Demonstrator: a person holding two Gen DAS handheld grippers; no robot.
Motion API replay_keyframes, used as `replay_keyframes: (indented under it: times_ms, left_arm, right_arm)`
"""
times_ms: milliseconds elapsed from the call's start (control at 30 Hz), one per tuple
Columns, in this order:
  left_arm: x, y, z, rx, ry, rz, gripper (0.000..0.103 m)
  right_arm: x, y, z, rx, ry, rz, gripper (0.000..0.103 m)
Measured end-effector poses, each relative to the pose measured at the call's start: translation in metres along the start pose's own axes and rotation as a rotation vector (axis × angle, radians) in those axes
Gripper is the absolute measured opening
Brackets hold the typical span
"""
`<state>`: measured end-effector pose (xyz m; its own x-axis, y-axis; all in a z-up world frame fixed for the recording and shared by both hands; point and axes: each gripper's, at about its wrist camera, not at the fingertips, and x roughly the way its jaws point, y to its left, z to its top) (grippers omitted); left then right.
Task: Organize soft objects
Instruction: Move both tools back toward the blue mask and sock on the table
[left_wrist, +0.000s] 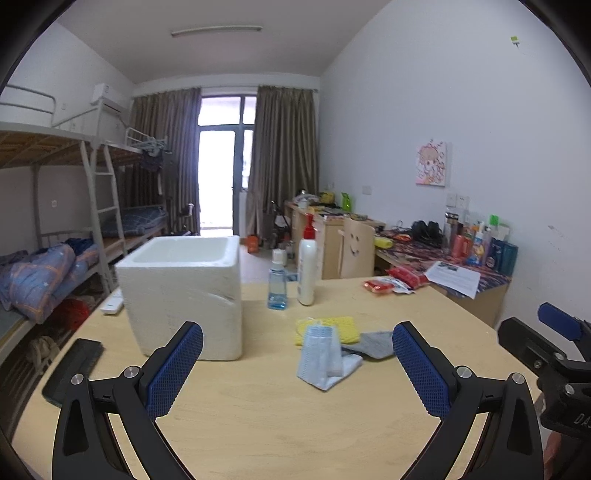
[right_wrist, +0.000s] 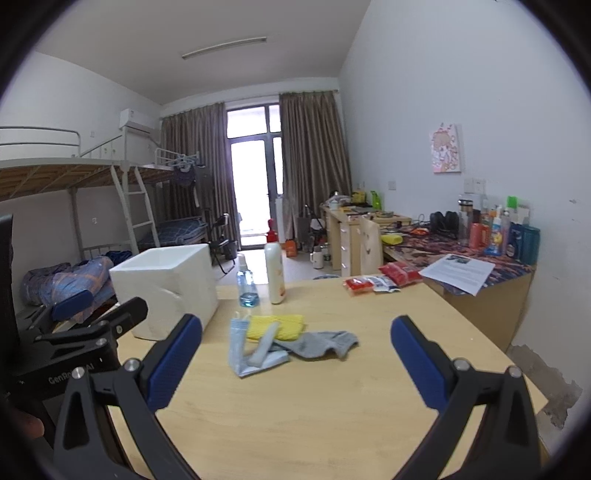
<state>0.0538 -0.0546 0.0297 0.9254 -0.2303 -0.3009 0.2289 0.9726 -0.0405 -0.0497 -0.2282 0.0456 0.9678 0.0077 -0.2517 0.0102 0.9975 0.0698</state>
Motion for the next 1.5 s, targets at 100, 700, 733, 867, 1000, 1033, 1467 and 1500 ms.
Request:
replay_keyframes:
  times_ms: [100, 700, 733, 867, 1000, 1033, 1467, 1500]
  left_arm:
    - [0.007, -0.003, 0.000, 0.003, 0.013, -0.002, 0.103]
    - [0.057, -0.007, -0.004, -0.001, 0.139, -0.061, 0.103]
    - [0.062, -0.007, -0.004, 0.000, 0.147, -0.063, 0.103]
    - [0.082, -0.008, -0.006, -0.008, 0.187, -0.062, 0.102]
    - [0.106, -0.008, -0.011, -0.004, 0.243, -0.058, 0.102]
    - [0.112, -0.008, -0.012, -0.004, 0.256, -0.057, 0.102]
    - [0.174, -0.002, -0.018, -0.014, 0.370, -0.048, 0.096]
    - [0.180, -0.002, -0.020, -0.022, 0.389, -0.055, 0.095]
  right_arm:
    - [0.005, -0.004, -0.001, 0.010, 0.023, -0.007, 0.103]
    - [0.049, -0.016, -0.002, 0.007, 0.150, 0.014, 0.103]
    - [0.053, -0.017, -0.002, 0.010, 0.164, 0.018, 0.103]
    - [0.070, -0.020, -0.004, 0.002, 0.218, 0.040, 0.103]
    - [0.091, -0.025, -0.006, 0.010, 0.279, 0.046, 0.103]
    - [0.094, -0.026, -0.006, 0.009, 0.286, 0.045, 0.103]
    - [0.158, -0.043, -0.012, 0.000, 0.458, 0.016, 0.101]
    - [0.163, -0.046, -0.012, 0.006, 0.475, 0.011, 0.101]
